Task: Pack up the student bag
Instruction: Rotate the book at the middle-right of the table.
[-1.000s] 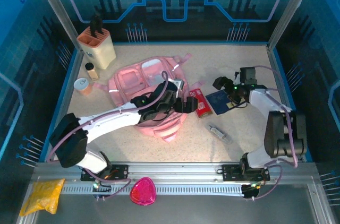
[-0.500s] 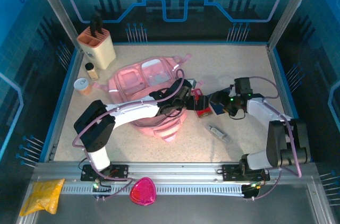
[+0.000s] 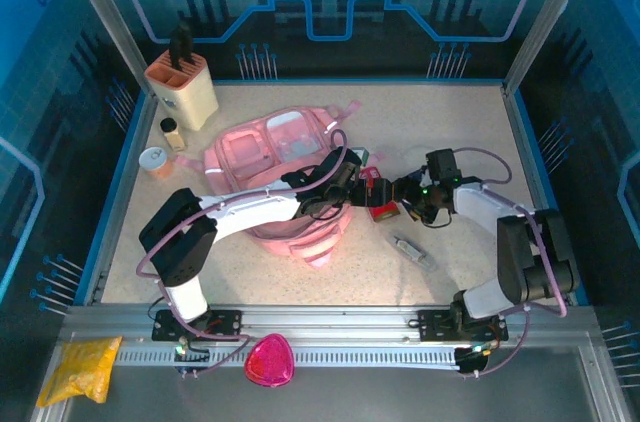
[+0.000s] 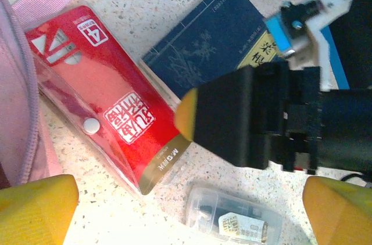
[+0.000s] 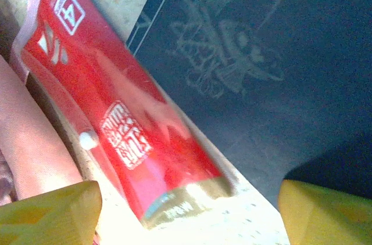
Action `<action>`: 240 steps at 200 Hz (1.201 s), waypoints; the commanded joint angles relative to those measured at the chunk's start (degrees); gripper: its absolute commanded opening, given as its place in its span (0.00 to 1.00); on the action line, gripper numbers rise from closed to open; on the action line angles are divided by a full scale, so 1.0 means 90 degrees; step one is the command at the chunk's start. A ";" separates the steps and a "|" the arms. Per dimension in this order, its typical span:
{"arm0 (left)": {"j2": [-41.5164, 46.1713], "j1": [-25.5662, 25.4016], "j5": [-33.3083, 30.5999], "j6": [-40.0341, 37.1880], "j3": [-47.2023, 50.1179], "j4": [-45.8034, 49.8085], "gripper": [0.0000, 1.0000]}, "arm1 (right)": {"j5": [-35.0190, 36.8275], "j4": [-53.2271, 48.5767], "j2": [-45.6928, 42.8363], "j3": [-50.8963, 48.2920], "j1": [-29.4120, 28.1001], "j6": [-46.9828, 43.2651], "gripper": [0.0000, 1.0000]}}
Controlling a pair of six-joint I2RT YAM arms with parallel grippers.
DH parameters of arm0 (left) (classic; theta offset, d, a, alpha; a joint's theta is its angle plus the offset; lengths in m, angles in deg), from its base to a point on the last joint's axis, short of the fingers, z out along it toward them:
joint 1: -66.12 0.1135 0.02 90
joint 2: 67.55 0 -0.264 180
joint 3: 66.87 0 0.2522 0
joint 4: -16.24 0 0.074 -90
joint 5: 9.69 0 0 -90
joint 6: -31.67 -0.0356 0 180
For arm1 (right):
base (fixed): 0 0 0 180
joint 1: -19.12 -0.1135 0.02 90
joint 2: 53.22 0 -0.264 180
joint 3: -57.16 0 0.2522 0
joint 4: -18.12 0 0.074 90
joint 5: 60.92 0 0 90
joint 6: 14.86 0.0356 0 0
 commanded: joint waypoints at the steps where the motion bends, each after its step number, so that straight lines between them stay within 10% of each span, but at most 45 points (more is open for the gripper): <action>1: -0.0054 -0.0041 -0.0122 0.0073 -0.0284 0.0311 0.99 | -0.0322 -0.0697 -0.0380 -0.0361 0.0636 -0.0351 0.79; 91: -0.1015 -0.0200 0.0285 0.0635 -0.1155 0.0129 0.81 | -0.0594 -0.1382 -0.2109 -0.0372 0.2461 -0.0773 0.71; 240: -0.1601 -0.0235 -0.0086 0.0861 -0.1395 -0.0259 0.69 | -0.1019 0.0435 0.1802 0.1625 0.0938 -0.0252 0.52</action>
